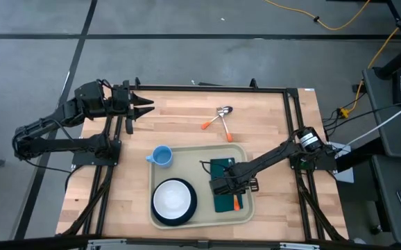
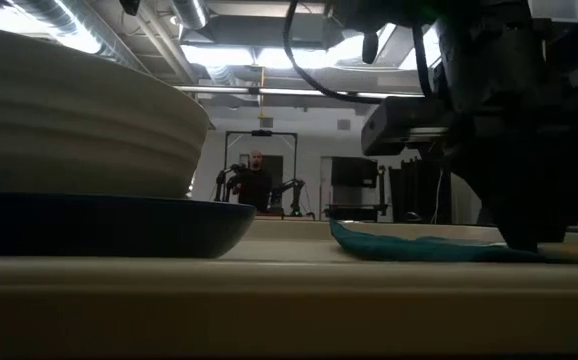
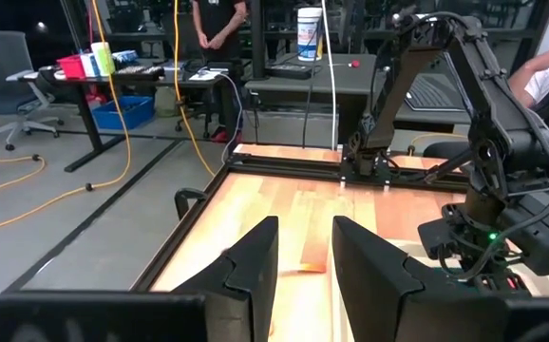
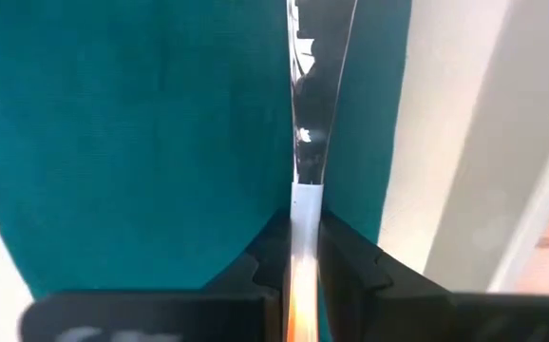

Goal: Set up tray
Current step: Put the orange knife on top of the green napkin, then put the orange fork on top of the green napkin to the left of the orange knife

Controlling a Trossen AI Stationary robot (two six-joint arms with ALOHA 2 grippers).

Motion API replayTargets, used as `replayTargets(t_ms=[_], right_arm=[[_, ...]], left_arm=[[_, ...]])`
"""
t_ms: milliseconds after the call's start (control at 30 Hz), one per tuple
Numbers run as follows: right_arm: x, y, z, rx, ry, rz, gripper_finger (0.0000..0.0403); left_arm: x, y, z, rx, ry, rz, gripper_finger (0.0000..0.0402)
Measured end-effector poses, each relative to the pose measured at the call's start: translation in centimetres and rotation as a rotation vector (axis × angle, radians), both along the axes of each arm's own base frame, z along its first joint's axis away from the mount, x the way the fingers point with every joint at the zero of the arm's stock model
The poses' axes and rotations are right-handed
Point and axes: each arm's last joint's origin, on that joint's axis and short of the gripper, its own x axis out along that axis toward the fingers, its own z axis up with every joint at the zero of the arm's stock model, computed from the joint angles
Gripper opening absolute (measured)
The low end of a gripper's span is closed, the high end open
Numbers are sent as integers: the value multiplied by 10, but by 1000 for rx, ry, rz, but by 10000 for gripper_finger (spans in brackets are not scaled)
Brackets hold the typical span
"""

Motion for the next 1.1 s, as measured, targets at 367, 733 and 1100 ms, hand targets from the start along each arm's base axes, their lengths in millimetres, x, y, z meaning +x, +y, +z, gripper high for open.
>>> replayTargets(t_ms=[367, 733, 1100], right_arm=[[-1, -1, 0, -26, 0, 7, 76], [-1, -1, 0, -22, 5, 6, 89], [6, 1, 17, -53, -19, 9, 114]], left_arm=[[0, 0, 0, 0, 0, 0, 97], [0, 0, 0, 1, 0, 0, 97], [0, 0, 0, 1, 0, 0, 97]])
